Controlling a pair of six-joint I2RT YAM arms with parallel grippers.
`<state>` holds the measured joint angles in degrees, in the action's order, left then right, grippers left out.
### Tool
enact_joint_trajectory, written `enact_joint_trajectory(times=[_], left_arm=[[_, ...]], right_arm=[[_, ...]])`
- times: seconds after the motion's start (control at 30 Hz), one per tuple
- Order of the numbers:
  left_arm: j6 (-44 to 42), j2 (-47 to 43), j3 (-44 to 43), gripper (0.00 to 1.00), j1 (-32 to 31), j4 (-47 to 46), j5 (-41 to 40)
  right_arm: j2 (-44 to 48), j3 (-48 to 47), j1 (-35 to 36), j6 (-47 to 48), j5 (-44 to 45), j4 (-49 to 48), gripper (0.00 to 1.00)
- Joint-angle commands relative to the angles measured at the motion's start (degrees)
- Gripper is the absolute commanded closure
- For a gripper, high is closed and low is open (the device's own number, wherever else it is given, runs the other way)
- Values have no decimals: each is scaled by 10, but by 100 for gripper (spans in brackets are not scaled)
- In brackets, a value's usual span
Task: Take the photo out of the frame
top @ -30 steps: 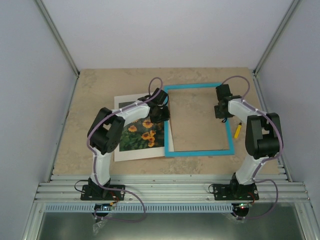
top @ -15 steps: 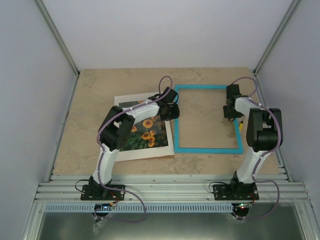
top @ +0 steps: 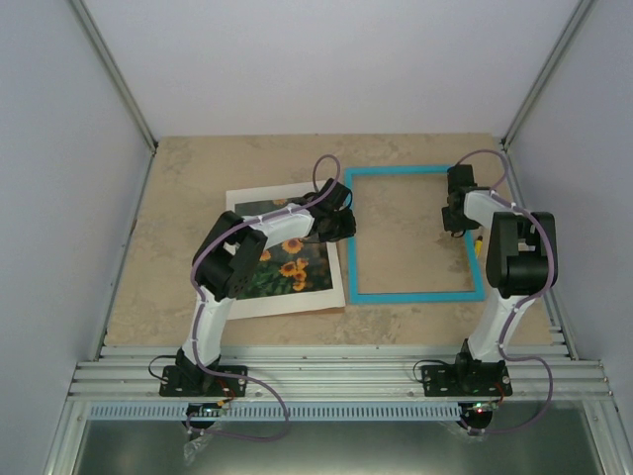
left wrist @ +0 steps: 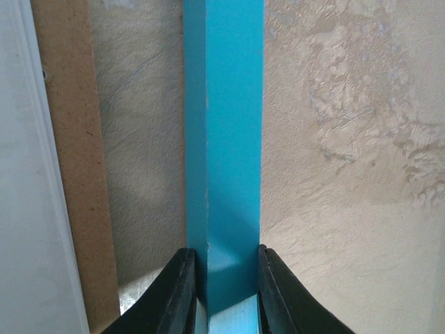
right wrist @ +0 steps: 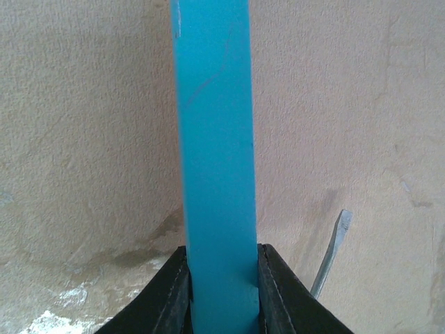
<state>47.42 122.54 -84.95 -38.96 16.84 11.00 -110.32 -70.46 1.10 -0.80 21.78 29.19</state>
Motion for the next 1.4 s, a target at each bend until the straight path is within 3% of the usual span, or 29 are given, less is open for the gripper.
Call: enact_joint_trajectory(times=[0.0, 0.2, 0.47, 1.03, 1.37], left_arm=[[5, -35, -4, 100, -45, -75, 99], [-4, -38, 3, 100, -44, -61, 79], [-11, -73, 40, 100, -16, -54, 61], [-17, -47, -6, 100, -41, -36, 72], [-17, -29, -29, 90, -49, -34, 71]], right_arm=[[6, 6, 25, -52, -102, -3, 96], [38, 5, 35, -66, -182, -26, 95], [19, -3, 54, -75, -215, -33, 95], [4, 6, 22, -74, -127, -30, 94], [-17, -4, 8, -71, -120, -34, 85]])
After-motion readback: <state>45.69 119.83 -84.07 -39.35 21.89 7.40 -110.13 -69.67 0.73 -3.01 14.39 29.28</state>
